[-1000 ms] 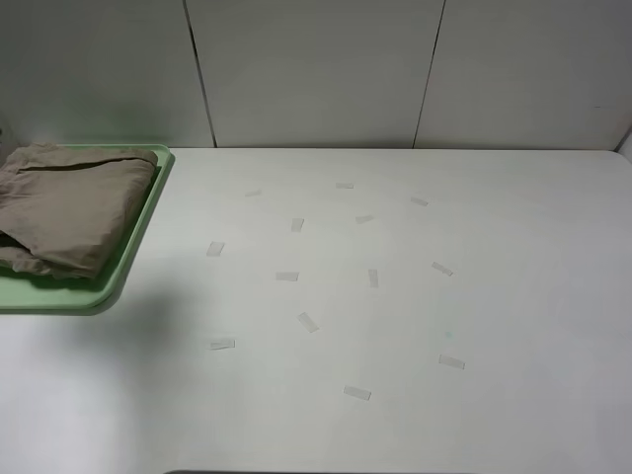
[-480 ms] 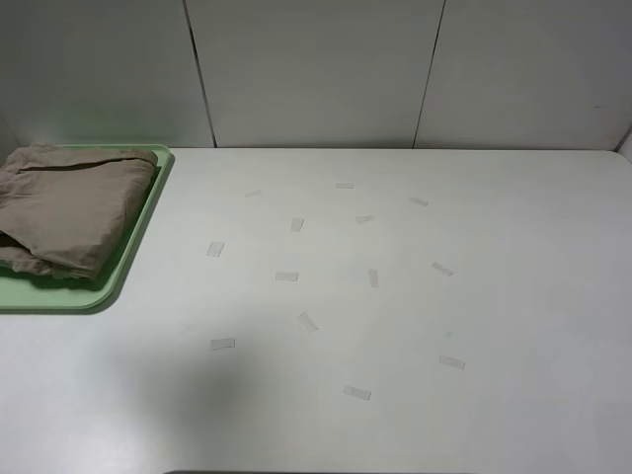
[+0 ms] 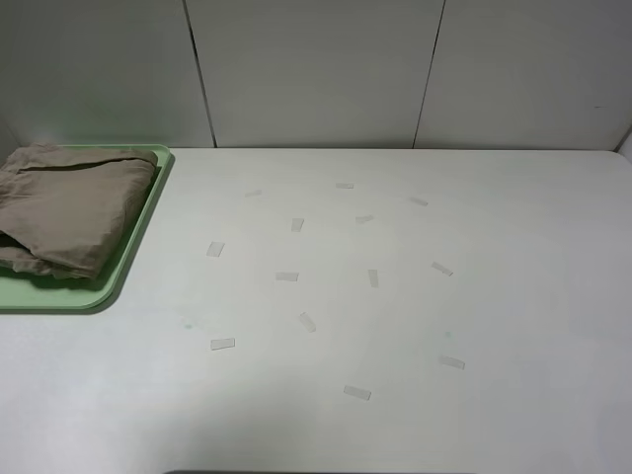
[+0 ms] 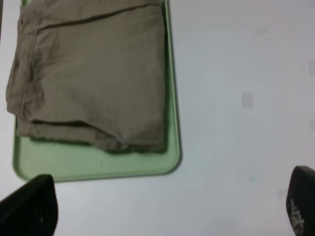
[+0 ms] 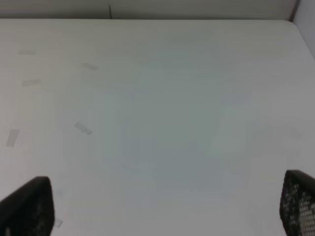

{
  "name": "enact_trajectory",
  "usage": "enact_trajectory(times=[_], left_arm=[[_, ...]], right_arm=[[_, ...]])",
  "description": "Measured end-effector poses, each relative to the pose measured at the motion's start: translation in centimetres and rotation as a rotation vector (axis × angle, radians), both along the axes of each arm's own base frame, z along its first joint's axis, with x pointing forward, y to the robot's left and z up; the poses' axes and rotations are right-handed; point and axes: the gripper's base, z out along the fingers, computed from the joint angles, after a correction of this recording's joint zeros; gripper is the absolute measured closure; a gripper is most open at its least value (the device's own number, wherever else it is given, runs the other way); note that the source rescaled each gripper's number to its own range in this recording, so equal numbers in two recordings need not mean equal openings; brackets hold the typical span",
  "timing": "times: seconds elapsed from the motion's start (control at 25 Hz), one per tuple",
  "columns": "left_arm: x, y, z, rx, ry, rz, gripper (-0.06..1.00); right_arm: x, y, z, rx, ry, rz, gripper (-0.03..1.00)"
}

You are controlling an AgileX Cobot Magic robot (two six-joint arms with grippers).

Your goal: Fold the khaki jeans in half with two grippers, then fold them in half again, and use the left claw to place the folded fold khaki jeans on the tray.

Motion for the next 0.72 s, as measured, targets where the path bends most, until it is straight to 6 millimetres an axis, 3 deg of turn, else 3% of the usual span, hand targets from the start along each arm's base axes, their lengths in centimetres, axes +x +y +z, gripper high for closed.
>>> enact_trajectory(times=[0.4, 0.72], left_arm=[[-7.0, -0.1, -5.6, -0.002, 0.016, 0.001, 0.03], [-13.3, -0.3, -5.8, -0.008, -0.208, -0.008, 0.03]], right_arm=[[0.0, 0.0, 0.0, 0.000, 0.000, 0.000, -0.03], [0.0, 0.0, 0.0, 0.000, 0.000, 0.000, -0.03]])
